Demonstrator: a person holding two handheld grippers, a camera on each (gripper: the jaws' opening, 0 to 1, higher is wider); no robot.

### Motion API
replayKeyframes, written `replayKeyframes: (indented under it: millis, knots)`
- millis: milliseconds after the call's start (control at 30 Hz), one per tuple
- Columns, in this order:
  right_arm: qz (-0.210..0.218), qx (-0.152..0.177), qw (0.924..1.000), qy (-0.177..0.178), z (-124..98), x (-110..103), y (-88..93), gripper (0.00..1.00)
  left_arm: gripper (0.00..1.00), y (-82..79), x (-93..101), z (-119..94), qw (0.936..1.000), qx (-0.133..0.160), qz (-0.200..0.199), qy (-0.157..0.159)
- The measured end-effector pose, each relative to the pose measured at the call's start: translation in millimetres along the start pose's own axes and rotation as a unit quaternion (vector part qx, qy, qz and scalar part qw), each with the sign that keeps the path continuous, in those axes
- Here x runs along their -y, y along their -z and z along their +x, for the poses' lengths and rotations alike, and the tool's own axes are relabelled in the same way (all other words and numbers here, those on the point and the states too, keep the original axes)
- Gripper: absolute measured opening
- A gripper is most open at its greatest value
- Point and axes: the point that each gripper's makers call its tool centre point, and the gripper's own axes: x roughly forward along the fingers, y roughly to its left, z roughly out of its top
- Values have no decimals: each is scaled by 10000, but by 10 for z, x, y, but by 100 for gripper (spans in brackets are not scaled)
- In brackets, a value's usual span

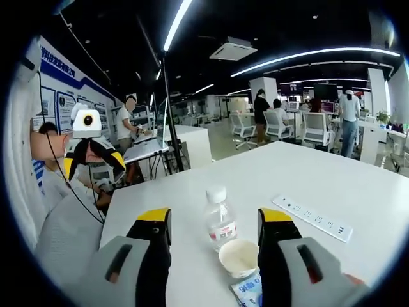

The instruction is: Arrange the tabletop items into an orderly group along one side of the table until the central work area is clear of visible clutter.

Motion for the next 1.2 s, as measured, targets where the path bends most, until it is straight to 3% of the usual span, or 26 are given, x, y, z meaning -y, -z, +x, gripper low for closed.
replayKeyframes:
  millis: [533,1200]
  knots:
    - [78,44,9977,675,-721,25,100,57,75,26,95,53,9998,-65,172,68]
    - [287,45,9879,1524,-1618,-44,353,59,81,100,209,139,9990,-221,363,101]
